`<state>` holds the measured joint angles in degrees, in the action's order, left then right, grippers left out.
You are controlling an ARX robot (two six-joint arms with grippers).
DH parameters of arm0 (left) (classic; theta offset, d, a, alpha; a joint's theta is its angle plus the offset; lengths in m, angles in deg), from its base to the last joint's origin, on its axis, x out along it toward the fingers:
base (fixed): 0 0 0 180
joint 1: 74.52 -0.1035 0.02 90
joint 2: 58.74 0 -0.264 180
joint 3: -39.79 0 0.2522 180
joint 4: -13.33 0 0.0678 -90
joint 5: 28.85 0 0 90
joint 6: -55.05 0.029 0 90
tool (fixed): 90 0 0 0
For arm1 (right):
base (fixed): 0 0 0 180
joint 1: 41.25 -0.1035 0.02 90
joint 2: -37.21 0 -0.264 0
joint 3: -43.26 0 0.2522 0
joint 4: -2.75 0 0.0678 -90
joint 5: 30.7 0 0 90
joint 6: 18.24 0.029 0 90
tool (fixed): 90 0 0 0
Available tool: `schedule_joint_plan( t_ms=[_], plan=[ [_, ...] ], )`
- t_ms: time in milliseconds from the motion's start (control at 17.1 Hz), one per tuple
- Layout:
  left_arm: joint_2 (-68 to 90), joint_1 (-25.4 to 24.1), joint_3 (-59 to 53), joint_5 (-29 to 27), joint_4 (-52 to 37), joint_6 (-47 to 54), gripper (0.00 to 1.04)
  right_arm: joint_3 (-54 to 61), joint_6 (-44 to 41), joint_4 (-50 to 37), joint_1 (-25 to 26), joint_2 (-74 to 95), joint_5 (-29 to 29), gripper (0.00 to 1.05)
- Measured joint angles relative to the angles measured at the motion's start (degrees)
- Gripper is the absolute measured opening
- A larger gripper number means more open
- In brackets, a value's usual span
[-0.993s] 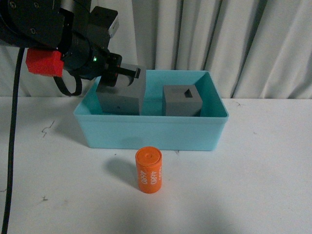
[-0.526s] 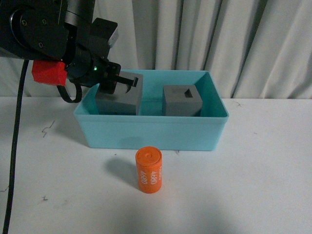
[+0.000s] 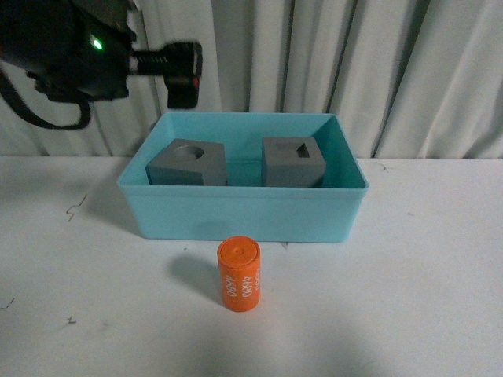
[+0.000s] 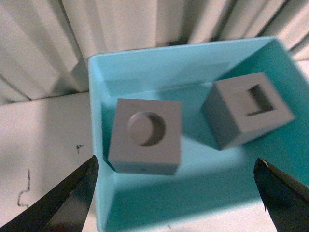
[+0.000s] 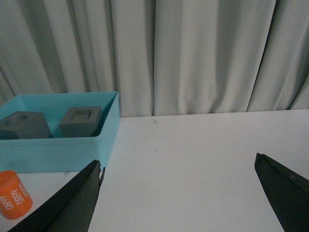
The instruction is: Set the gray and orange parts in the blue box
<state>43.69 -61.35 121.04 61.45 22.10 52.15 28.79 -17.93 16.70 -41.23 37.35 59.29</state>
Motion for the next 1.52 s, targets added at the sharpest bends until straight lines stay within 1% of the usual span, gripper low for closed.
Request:
schedule_joint_plan(
  t_ms=[58, 117, 234, 292, 351, 467, 526, 584, 643, 701, 760, 818, 935, 1110, 1519],
  plan=[
    [-8.07, -0.2, -5.29, 3.06, 2.78, -3.13, 0.98, 0.0, 0.0, 0.0, 0.0, 0.0, 0.0, 0.98],
    [-17.92, -0.26, -13.2, 5.84, 5.46, -6.86, 0.98, 0.0, 0.0, 0.0, 0.0, 0.0, 0.0, 0.98],
    [-29.66, -0.46, -23.47, 7.39, 9.94, -10.56, 0.98, 0.02, 0.0, 0.0, 0.0, 0.0, 0.0, 0.98],
    [-38.88, -1.4, -31.69, 7.17, 13.7, -12.44, 0.98, 0.0, 0.0, 0.0, 0.0, 0.0, 0.0, 0.98],
    [-48.7, -3.65, -39.26, 6.75, 19.41, -15.12, 0.98, 0.0, 0.0, 0.0, 0.0, 0.0, 0.0, 0.98],
    [-65.83, -7.28, -49.03, 3.3, 33.18, -19.21, 0.98, 0.0, 0.0, 0.0, 0.0, 0.0, 0.0, 0.98],
    [-74.44, -9.97, -51.93, 4.39, 39.98, -20.68, 0.98, 0.0, 0.0, 0.0, 0.0, 0.0, 0.0, 0.98],
    [-79.67, -13.88, -51.87, 5.05, 40.48, -21.27, 0.98, 0.0, 0.0, -0.02, 0.0, 0.0, 0.0, 0.98],
    [-86.16, -14.43, -55.76, 0.92, 24.96, -18.23, 0.9, 0.0, 0.0, -0.02, 0.0, 0.0, -0.02, 0.98],
    [-96.52, -13.16, -61.53, 0.28, 14.29, -10.73, 0.77, 0.0, 0.0, 0.13, 0.07, 0.04, 0.15, 0.98],
    [-99.43, -12.83, -63.76, 0.2, 9.38, -6.56, 0.68, 0.0, 0.0, 0.09, 0.0, 0.07, 0.17, 0.98],
    [-99.43, -13.27, -64.08, -0.33, 5.55, -2.34, 0.55, 0.0, 0.0, -0.02, 0.0, 0.04, 0.0, 0.98],
    [-99.76, -13.25, -64.3, -0.31, 5.31, 0.63, 0.35, 0.0, 0.0, 0.0, 0.0, 0.04, 0.02, 0.98],
    [-101.96, -13.18, -66.86, -0.39, 5.62, 1.77, 0.02, 0.0, 0.02, 0.02, 0.0, 0.04, 0.04, 0.98],
    [-102.03, -13.18, -66.86, -0.33, 5.25, 2.03, 0.02, 0.0, 0.0, 0.0, 0.0, 0.04, 0.02, 0.98]
  ],
)
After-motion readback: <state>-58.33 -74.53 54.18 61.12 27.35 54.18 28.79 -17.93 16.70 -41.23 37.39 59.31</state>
